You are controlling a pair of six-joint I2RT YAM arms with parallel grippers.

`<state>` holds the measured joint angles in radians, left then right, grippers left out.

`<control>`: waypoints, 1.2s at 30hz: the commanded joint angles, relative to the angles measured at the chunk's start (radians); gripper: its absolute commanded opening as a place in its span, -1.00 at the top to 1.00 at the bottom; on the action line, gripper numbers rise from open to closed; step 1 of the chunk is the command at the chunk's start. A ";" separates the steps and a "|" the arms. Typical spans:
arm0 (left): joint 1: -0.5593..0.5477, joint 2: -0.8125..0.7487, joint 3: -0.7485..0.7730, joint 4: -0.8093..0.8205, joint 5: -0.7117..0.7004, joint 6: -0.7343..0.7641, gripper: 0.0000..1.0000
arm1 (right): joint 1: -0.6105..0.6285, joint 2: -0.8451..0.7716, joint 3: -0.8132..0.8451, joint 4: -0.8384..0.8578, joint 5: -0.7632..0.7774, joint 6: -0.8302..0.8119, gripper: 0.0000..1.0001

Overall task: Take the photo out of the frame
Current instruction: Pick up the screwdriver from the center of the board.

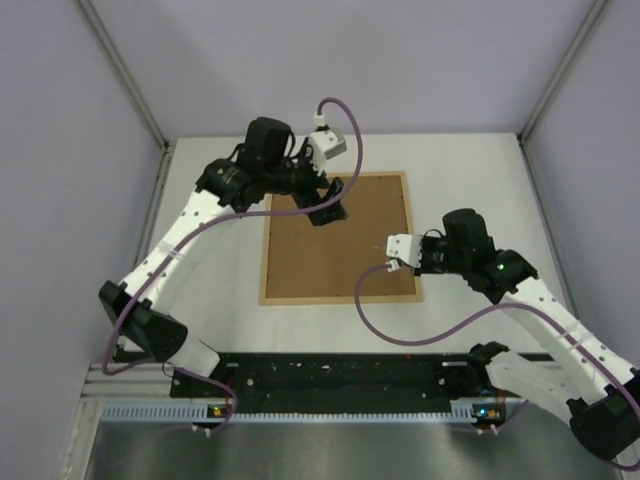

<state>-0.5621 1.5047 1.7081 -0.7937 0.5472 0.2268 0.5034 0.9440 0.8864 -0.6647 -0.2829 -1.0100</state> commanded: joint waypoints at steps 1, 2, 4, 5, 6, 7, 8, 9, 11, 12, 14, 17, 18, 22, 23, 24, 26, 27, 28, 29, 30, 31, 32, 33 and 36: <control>-0.044 0.119 0.105 -0.030 0.066 -0.093 -0.97 | 0.055 -0.083 -0.121 0.273 0.149 -0.013 1.00; -0.054 0.147 0.117 -0.030 0.065 -0.105 -0.97 | 0.063 -0.102 -0.145 0.304 0.169 -0.021 1.00; -0.077 0.201 0.142 -0.030 0.051 -0.122 -0.98 | 0.070 -0.140 -0.193 0.364 0.198 -0.036 1.00; -0.087 0.224 0.150 -0.030 0.048 -0.126 -0.97 | 0.072 -0.160 -0.211 0.381 0.211 -0.036 1.00; -0.097 0.250 0.157 -0.032 0.051 -0.130 -0.98 | 0.073 -0.171 -0.221 0.389 0.218 -0.036 1.00; -0.110 0.267 0.162 -0.038 0.054 -0.133 -0.98 | 0.073 -0.178 -0.225 0.389 0.225 -0.039 1.00; -0.122 0.294 0.171 -0.042 0.054 -0.133 -0.97 | 0.076 -0.185 -0.228 0.387 0.232 -0.044 1.00; -0.137 0.311 0.176 -0.044 0.054 -0.135 -0.98 | 0.078 -0.194 -0.233 0.386 0.238 -0.048 1.00; -0.165 0.340 0.189 -0.050 0.053 -0.135 -0.98 | 0.086 -0.200 -0.237 0.386 0.251 -0.061 1.00; -0.177 0.353 0.196 -0.055 0.050 -0.135 -0.97 | 0.087 -0.200 -0.237 0.381 0.255 -0.065 1.00; -0.194 0.370 0.208 -0.056 0.053 -0.136 -0.97 | 0.095 -0.198 -0.237 0.370 0.267 -0.079 1.00; -0.202 0.374 0.211 -0.047 0.036 -0.141 -0.97 | 0.103 -0.208 -0.234 0.323 0.254 -0.105 1.00; -0.202 0.373 0.209 -0.044 0.025 -0.144 -0.97 | 0.103 -0.211 -0.230 0.297 0.237 -0.116 1.00; -0.200 0.371 0.205 -0.026 -0.033 -0.149 -0.98 | 0.103 -0.234 -0.207 0.191 0.147 -0.130 1.00; -0.202 0.370 0.206 -0.024 -0.053 -0.155 -0.98 | 0.103 -0.237 -0.201 0.168 0.124 -0.131 1.00; -0.200 0.368 0.205 -0.018 -0.062 -0.158 -0.98 | 0.103 -0.237 -0.196 0.149 0.102 -0.131 1.00; -0.199 0.362 0.205 -0.013 -0.061 -0.159 -0.98 | 0.104 -0.232 -0.196 0.158 0.100 -0.119 1.00; -0.200 0.361 0.208 -0.018 -0.043 -0.161 -0.97 | 0.104 -0.225 -0.201 0.180 0.122 -0.111 1.00; -0.200 0.359 0.209 -0.019 -0.018 -0.161 -0.97 | 0.106 -0.211 -0.207 0.195 0.148 -0.117 1.00; -0.200 0.355 0.209 -0.019 0.002 -0.164 -0.97 | 0.109 -0.199 -0.213 0.212 0.181 -0.122 1.00; -0.202 0.354 0.209 -0.022 0.025 -0.164 -0.98 | 0.116 -0.182 -0.219 0.238 0.218 -0.118 1.00; -0.203 0.354 0.209 -0.022 0.042 -0.164 -0.98 | 0.122 -0.169 -0.221 0.263 0.252 -0.114 1.00; -0.206 0.354 0.208 -0.025 0.054 -0.164 -0.97 | 0.126 -0.153 -0.221 0.283 0.267 -0.107 1.00; -0.211 0.354 0.208 -0.030 0.056 -0.161 -0.98 | 0.129 -0.145 -0.216 0.299 0.275 -0.099 1.00; -0.219 0.364 0.203 -0.033 0.085 -0.161 -0.96 | 0.142 -0.119 -0.195 0.319 0.280 -0.082 1.00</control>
<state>-0.7658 1.8942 1.8782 -0.8425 0.5629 0.0750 0.6205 0.8040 0.6487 -0.4332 -0.0467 -1.1213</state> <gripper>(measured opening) 0.986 0.052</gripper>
